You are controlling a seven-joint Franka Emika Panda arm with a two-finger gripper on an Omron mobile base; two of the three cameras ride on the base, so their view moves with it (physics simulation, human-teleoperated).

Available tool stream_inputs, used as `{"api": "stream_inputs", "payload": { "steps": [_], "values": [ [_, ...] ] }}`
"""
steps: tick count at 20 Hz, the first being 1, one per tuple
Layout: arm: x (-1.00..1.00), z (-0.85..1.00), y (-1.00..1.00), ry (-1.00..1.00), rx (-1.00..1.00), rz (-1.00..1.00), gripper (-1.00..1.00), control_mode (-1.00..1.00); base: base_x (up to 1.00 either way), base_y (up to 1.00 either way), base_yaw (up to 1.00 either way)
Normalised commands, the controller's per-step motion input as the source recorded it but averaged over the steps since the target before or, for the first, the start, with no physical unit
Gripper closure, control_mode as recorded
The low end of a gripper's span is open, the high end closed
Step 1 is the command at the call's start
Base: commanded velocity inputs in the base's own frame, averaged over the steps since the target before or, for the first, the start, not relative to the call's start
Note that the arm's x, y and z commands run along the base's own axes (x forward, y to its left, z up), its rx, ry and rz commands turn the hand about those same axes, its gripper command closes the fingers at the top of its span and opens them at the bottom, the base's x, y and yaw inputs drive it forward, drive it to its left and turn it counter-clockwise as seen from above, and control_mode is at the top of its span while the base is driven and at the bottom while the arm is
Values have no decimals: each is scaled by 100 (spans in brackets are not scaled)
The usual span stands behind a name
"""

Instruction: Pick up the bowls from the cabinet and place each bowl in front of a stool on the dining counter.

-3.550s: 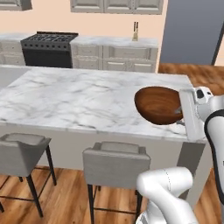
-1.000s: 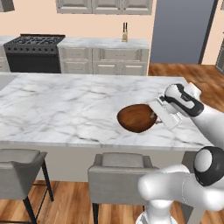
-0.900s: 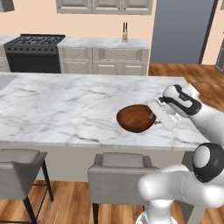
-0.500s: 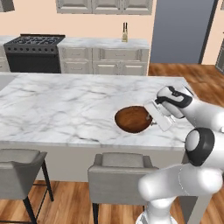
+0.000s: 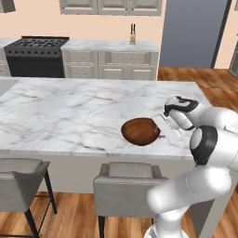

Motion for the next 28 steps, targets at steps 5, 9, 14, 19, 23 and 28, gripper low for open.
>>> {"api": "stream_inputs", "payload": {
  "steps": [5,9,14,19,23,28],
  "values": [
    [14,-32,0,0,3,0,100,-100,0,0,0],
    [13,-34,0,1,3,0,100,-100,0,0,0],
    [2,-3,0,7,0,0,100,-100,0,0,0],
    [1,0,1,6,0,0,-100,-100,0,0,0],
    [0,4,0,0,-1,0,-100,-100,0,0,0],
    [0,47,0,0,-11,0,-100,-100,0,0,0]
  ]
}}
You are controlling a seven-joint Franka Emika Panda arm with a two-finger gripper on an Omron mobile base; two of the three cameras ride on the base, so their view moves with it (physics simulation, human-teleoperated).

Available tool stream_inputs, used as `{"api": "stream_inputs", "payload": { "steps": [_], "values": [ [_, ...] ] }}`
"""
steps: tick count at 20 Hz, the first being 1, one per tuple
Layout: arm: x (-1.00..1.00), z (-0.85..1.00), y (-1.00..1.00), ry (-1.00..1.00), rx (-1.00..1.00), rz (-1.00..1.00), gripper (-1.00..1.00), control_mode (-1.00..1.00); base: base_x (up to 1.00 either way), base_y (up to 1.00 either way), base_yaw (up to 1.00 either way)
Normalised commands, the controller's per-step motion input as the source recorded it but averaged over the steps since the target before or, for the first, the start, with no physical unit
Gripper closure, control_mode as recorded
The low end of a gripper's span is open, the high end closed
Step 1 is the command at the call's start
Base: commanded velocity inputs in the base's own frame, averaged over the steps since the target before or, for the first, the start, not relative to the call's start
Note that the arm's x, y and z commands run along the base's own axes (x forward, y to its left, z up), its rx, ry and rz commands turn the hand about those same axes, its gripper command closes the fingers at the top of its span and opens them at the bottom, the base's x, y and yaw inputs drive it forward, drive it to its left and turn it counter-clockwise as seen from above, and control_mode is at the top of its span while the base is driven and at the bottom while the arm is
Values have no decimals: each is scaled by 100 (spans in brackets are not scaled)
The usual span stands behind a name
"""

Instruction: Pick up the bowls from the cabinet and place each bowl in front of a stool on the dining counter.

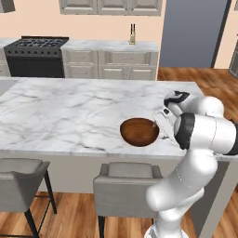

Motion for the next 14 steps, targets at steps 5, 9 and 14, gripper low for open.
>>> {"api": "stream_inputs", "payload": {
  "steps": [5,9,14],
  "values": [
    [-57,52,0,-9,-39,1,-100,-100,0,0,0],
    [-99,82,0,-5,-53,13,-100,-100,0,0,0],
    [-98,100,0,5,-35,11,-100,-100,0,0,0]
  ]
}}
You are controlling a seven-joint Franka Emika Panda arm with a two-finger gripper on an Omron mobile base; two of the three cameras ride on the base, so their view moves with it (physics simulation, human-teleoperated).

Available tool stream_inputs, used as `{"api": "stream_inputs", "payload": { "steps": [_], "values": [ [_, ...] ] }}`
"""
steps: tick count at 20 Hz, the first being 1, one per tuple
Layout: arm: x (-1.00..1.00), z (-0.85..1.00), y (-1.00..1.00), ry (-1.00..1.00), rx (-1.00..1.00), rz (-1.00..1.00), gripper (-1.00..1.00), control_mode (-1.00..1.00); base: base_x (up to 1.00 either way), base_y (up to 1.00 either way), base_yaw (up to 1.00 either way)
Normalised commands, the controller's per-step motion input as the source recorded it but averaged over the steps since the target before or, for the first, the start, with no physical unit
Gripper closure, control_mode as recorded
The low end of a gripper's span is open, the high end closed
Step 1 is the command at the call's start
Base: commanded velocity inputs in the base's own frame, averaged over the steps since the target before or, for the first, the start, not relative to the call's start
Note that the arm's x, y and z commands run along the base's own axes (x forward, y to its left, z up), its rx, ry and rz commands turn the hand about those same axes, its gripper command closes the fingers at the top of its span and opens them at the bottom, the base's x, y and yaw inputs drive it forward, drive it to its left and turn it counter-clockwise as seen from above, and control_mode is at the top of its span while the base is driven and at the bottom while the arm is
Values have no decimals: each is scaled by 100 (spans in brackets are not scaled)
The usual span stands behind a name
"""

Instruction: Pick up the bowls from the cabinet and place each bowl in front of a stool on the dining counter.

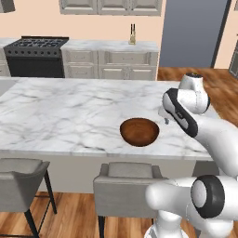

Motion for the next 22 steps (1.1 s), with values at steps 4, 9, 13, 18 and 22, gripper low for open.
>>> {"api": "stream_inputs", "payload": {
  "steps": [4,9,13,18,22],
  "values": [
    [-82,100,1,24,-11,5,-100,-100,0,0,0],
    [-94,85,9,10,0,9,-100,-100,0,0,0],
    [-48,41,61,22,-8,30,-100,-100,0,0,0],
    [-81,4,20,2,-3,16,-100,-100,0,0,0],
    [-82,0,-1,-11,6,10,-100,-100,0,0,0]
  ]
}}
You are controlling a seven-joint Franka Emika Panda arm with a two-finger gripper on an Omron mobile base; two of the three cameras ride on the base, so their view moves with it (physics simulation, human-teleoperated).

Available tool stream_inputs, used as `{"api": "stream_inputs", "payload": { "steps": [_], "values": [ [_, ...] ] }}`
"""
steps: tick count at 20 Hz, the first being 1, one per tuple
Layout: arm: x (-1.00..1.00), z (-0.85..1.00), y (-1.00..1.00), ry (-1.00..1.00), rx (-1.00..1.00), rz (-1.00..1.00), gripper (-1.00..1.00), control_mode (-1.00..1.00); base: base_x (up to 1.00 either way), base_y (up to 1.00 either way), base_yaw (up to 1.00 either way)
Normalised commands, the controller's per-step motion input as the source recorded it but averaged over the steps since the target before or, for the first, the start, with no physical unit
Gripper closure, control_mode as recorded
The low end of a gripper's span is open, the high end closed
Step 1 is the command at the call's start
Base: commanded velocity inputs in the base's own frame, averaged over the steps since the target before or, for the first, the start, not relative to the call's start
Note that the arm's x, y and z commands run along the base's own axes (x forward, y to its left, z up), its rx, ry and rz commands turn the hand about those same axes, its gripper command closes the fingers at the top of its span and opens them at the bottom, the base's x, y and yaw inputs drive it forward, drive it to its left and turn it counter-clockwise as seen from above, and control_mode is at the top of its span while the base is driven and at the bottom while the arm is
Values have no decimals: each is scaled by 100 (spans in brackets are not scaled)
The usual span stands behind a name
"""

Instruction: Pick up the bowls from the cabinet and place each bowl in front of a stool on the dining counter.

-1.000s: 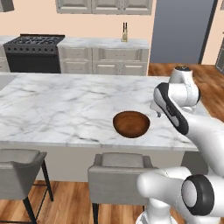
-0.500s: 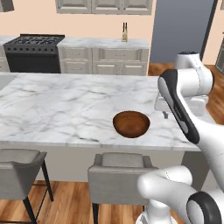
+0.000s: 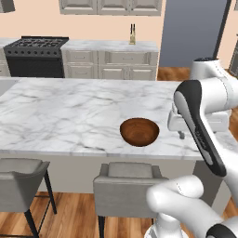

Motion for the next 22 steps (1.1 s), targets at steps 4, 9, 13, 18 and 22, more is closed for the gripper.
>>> {"api": "stream_inputs", "payload": {
  "steps": [4,9,13,18,22],
  "values": [
    [-29,24,1,0,2,13,-100,-100,0,0,0],
    [-6,-1,0,2,0,2,-100,-100,0,0,0],
    [0,0,0,0,0,0,-100,-100,0,0,0],
    [-2,0,-3,0,0,0,-100,100,-16,-30,-19],
    [0,0,0,0,0,0,-100,100,-37,-55,-59]
  ]
}}
